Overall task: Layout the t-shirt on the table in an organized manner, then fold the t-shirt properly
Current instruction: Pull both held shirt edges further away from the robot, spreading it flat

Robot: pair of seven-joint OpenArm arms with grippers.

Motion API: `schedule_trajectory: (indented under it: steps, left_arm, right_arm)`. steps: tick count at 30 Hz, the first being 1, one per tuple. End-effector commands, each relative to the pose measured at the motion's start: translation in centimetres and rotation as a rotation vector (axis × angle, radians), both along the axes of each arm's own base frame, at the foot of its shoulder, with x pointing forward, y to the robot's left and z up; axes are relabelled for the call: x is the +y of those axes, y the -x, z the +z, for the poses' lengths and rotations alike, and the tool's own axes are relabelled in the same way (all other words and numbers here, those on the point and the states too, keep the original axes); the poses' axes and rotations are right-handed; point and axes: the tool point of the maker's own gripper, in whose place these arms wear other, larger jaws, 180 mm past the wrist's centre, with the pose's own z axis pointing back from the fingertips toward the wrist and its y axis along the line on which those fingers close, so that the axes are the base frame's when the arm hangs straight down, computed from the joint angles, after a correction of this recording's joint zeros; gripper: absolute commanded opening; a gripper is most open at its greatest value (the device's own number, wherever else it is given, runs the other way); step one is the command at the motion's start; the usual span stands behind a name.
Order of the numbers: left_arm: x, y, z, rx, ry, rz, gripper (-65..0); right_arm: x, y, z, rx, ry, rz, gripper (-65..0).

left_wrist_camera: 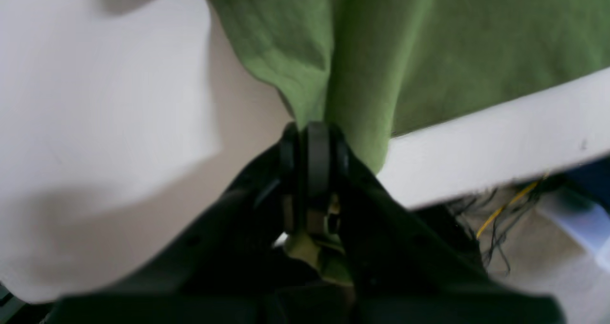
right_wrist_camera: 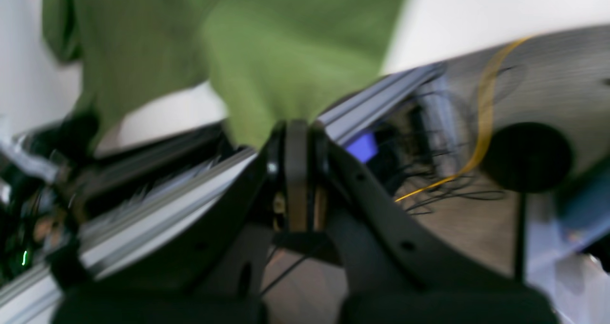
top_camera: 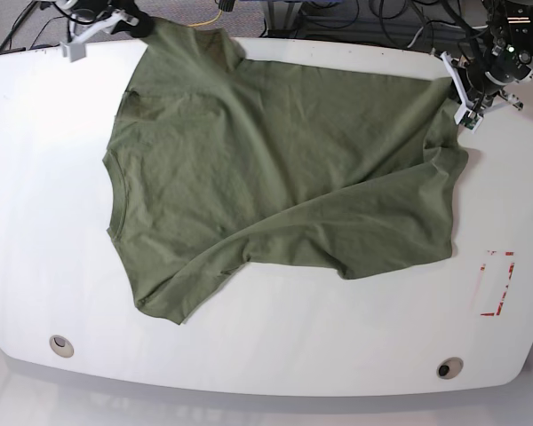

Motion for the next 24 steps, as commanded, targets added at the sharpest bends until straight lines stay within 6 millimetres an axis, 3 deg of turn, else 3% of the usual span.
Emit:
schedule_trajectory:
  steps: [1,5,8,10,17,24]
  left_arm:
    - [0.5,-0.2,0.7,-0.014,-0.021,-0.023,-65.0]
    - [0.6,-0.1,0.7,-0.011,-0.025,-0.025,-58.3]
    - [0.6,-0.1,0.7,-0.010,-0.028,-0.025,-44.6]
    - [0.7,-0.1,0.8,-0.011,-0.029,-0.024,-35.6]
    - [1.7,-0.4,1.2,-0.010,-0.063,-0.040,-1.5]
    - [2.6,-1.5,2.0,-0.040,-0.085,-0.030,0.0]
  right_arm:
    - [-0.4,-0.4,0.8,-0.025,0.010,0.004,-58.7]
    - [-1.4,-0.9,1.1,-0.038,0.037,0.012,-36.3]
    - [-2.2,-0.7,1.3,-0.036,0.059,-0.007,-12.5]
    - [-2.6,-0.7,1.4,-0.037,0.065,-0.014,-0.8]
    - [-3.5,-0.4,1.6,-0.032,0.089,-0.031,0.0]
    - [-4.6,-2.1,2.3,-0.083,0.129,-0.002,0.0]
